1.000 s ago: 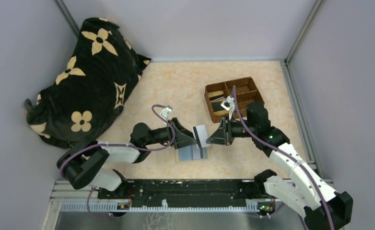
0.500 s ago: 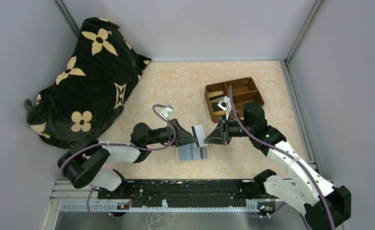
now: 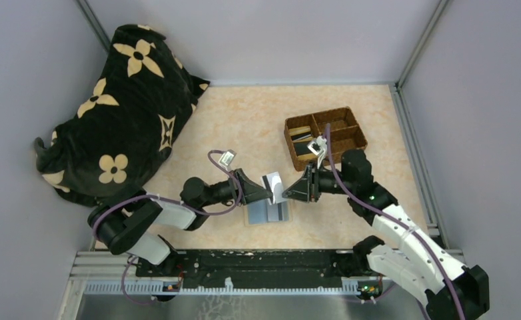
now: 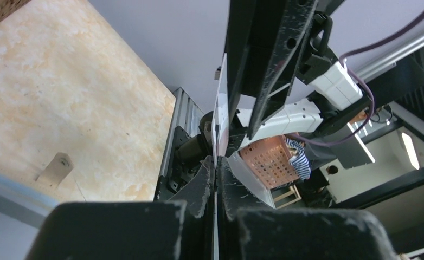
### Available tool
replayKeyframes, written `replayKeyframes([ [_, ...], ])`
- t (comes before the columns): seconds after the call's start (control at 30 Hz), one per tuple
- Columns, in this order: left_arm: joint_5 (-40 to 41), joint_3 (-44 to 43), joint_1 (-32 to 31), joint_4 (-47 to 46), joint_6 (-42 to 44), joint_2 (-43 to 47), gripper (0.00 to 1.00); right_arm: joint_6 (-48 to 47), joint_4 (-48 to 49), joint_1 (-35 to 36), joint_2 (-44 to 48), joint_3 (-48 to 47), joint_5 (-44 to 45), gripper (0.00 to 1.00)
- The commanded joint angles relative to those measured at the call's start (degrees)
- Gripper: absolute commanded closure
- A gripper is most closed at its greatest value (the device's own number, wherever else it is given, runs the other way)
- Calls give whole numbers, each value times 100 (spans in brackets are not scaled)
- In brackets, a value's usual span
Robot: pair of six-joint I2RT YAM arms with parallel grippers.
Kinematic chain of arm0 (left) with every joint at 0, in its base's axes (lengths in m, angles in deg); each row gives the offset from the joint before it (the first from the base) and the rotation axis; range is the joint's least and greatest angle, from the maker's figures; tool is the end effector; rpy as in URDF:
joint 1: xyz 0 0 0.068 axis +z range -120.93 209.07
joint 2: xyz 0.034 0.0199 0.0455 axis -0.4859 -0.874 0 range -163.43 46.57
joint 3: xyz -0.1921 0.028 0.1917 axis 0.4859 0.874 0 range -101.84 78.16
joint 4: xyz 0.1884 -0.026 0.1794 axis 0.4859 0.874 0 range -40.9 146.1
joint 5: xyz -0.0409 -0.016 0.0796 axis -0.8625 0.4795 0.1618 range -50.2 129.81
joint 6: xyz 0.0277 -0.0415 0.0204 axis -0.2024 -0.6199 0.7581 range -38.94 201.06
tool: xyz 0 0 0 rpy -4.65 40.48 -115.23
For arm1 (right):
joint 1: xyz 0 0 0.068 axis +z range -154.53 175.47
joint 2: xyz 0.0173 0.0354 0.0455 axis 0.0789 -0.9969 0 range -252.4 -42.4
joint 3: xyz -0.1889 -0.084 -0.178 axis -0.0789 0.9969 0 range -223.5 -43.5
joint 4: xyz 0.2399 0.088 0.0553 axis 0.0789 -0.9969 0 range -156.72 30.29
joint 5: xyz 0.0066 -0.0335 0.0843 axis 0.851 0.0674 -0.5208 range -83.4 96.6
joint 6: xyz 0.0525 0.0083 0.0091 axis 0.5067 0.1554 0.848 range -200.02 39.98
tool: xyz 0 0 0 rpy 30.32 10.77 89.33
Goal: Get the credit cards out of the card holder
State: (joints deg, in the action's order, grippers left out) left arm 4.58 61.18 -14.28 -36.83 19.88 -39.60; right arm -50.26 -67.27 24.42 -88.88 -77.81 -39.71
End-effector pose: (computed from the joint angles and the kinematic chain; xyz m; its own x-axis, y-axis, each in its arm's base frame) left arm 0.1634 -0.1826 0.1989 -0.7423 -0.2835 -0.6071 0.6474 -0.0697 -0.7590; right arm 0.1479 0.1112 0.2787 -0.7180 -0.0053 -0.6960 -0.6607 0.3198 0.6791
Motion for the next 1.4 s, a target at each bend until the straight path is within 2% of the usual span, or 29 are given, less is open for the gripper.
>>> replayKeyframes([
  [0.0, 507, 192, -52, -1612, -250, -237, 100, 229, 816, 67, 143, 41, 104, 76],
  [0.5, 1895, 168, -746, -1655, 22, -256, 100, 614, 1569, 67, 40, 319, 91, 77],
  [0.7, 2392, 293, -925, -1655, 103, -169, 100, 710, 1683, 67, 59, 332, 59, 89],
  [0.77, 2449, 317, -926, -1658, 109, -159, 100, 715, 1678, 67, 52, 329, 51, 98],
  [0.87, 2393, 297, -947, -1656, 82, -192, 100, 740, 1710, 67, 35, 372, 47, 100],
  [0.9, 2352, 285, -947, -1655, 70, -210, 97, 769, 1756, 67, 21, 386, 24, 100],
  [0.93, 2305, 270, -941, -1655, 59, -223, 89, 776, 1768, 67, 12, 389, 3, 100],
  [1.0, 2261, 293, -940, -1628, 80, -238, 69, 654, 1563, 67, -24, 260, -1, 100],
  [1.07, 2286, 418, -908, -1490, 111, -167, 49, 171, 854, 60, -107, -122, 178, 100],
  [1.17, 2451, 810, -813, -873, 244, 155, 41, -487, -108, -101, -378, -804, 437, 100],
  [1.23, 2738, 1152, -779, -302, 296, 516, 41, -826, -640, -362, -674, -1251, 569, 100],
  [1.37, 3102, 1743, -776, 612, 471, 1469, 41, -1895, -2244, -601, -1514, -2537, 2167, 100],
])
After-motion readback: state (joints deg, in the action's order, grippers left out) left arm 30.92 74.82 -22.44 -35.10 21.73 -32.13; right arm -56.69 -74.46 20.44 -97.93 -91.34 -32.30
